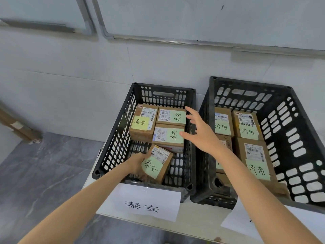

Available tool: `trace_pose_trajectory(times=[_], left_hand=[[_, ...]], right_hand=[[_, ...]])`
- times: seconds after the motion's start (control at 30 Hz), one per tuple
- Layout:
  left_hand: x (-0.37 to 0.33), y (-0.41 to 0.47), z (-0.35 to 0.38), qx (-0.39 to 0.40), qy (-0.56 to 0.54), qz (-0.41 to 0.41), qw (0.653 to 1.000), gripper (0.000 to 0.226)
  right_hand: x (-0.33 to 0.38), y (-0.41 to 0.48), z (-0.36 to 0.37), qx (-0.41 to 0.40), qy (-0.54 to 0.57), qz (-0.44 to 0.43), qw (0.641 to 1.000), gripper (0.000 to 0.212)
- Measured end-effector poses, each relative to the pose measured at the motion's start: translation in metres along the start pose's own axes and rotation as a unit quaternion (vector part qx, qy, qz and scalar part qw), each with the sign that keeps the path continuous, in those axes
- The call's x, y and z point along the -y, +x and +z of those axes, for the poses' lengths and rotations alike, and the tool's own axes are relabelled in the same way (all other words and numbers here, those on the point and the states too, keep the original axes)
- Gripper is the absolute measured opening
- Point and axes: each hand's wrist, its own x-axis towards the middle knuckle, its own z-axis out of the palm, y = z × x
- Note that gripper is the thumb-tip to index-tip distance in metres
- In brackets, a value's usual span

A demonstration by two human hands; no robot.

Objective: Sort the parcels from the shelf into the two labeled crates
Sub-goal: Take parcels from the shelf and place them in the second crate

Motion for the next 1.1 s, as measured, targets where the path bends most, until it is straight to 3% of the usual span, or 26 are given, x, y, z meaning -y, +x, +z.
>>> trace_pose_trajectory(times=[0.1,0.2,0.33,0.43,0.5,0.6,0.73,0.83,0.93,1.1], left_hand=[[-0.004,0.0,0.002,0.008,0.046,0.021,0.999,0.05],[-0.002,0.003,0.005,0.05,0.006,0.001,0.999,0.084],[0.005,0.001,0.005,0.069,-0.03,0.0,0.997,0.073],[0.006,0.002,0.0,0.039,0.07,0.023,0.997,0.058],[0.004,0.006,-0.008,-0.029,0.233,0.065,0.97,0.059],[0.004,0.02,-0.011,-0.109,0.401,0.163,0.895,0.092],[0.0,0.037,-0.009,-0.093,0.538,0.3,0.782,0.108],[-0.004,0.044,0.0,-0.064,0.588,0.338,0.732,0.118],[-0.007,0.049,0.007,-0.042,0.611,0.351,0.708,0.119],[-0.006,0.056,0.005,-0.043,0.589,0.349,0.727,0.099]], right_hand=[[0.0,-0.001,0.002,0.005,-0.006,0.0,1.0,0.084],[0.001,-0.003,0.003,0.004,-0.007,-0.004,1.0,0.084],[0.002,-0.004,0.004,0.004,-0.006,0.001,1.0,0.083],[0.003,-0.004,0.007,0.005,-0.009,0.001,1.0,0.083],[0.003,-0.004,0.008,0.004,-0.008,0.001,1.0,0.084],[0.002,-0.005,0.01,0.002,-0.01,0.003,1.0,0.084],[-0.002,-0.007,0.01,-0.005,-0.013,0.008,1.0,0.083],[-0.005,-0.009,0.009,-0.008,-0.021,0.011,1.0,0.083],[-0.007,-0.011,0.006,-0.012,-0.029,0.016,0.999,0.084],[-0.009,-0.011,0.004,-0.012,-0.032,0.019,0.999,0.084]])
